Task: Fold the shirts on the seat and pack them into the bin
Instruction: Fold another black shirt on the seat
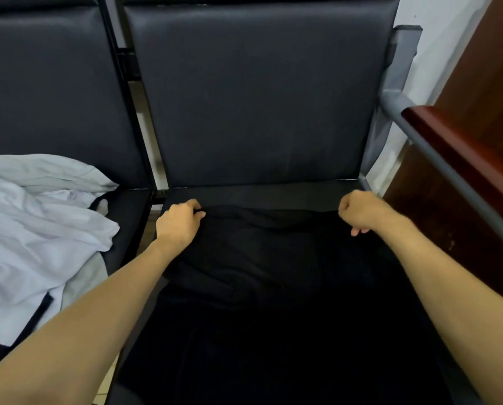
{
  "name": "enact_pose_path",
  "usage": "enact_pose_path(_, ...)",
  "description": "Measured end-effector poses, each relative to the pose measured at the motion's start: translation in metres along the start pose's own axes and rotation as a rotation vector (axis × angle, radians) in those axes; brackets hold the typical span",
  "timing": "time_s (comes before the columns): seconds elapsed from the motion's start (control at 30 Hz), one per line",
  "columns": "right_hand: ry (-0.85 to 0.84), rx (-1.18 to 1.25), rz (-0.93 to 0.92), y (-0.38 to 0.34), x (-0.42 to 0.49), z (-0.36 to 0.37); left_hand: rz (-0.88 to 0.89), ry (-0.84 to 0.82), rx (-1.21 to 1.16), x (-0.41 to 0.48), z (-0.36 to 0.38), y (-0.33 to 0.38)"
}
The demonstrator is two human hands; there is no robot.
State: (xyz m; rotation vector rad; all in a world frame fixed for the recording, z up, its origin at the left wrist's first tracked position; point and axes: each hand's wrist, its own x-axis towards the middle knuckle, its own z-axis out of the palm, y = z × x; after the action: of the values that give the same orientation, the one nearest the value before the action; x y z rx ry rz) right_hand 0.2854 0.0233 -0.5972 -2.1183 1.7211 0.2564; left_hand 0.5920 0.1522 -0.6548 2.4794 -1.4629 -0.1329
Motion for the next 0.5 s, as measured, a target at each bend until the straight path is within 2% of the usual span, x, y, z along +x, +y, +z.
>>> enact_pose_path(0.1, 0.015, 0.271, 0.1, -0.003, 0.021, -0.017, -0.075, -0.019, -0.112, 0.014, -0.011, 0.004)
enact_pose_path(0.13, 0.063, 0.3, 0.113, -0.005, 0.027, -0.019, -0.145, -0.035, -0.227, 0.021, -0.014, 0.006)
enact_pose_path(0.2, 0.285, 0.308, 0.074, -0.007, 0.038, -0.01, -0.29, -0.038, -0.554, 0.033, -0.014, 0.012)
enact_pose_path(0.27, 0.369, 0.389, 0.015, -0.013, 0.036, 0.013, -0.294, -0.055, -0.645, 0.029, -0.005, 0.023)
enact_pose_path(0.33, 0.365, 0.356, -0.051, -0.015, 0.025, 0.04, -0.112, -0.066, -0.493, 0.005, 0.011, 0.031)
enact_pose_path(0.43, 0.484, 0.137, -0.17, -0.017, 0.005, 0.072, 0.263, 0.163, -0.155, -0.038, 0.028, 0.033)
enact_pose_path(0.47, 0.472, 0.086, -0.184, -0.018, -0.002, 0.079, 0.324, 0.178, -0.088, -0.047, 0.031, 0.033)
enact_pose_path(0.5, 0.419, 0.05, -0.171, -0.019, -0.009, 0.084, 0.32, 0.124, -0.043, -0.054, 0.032, 0.034)
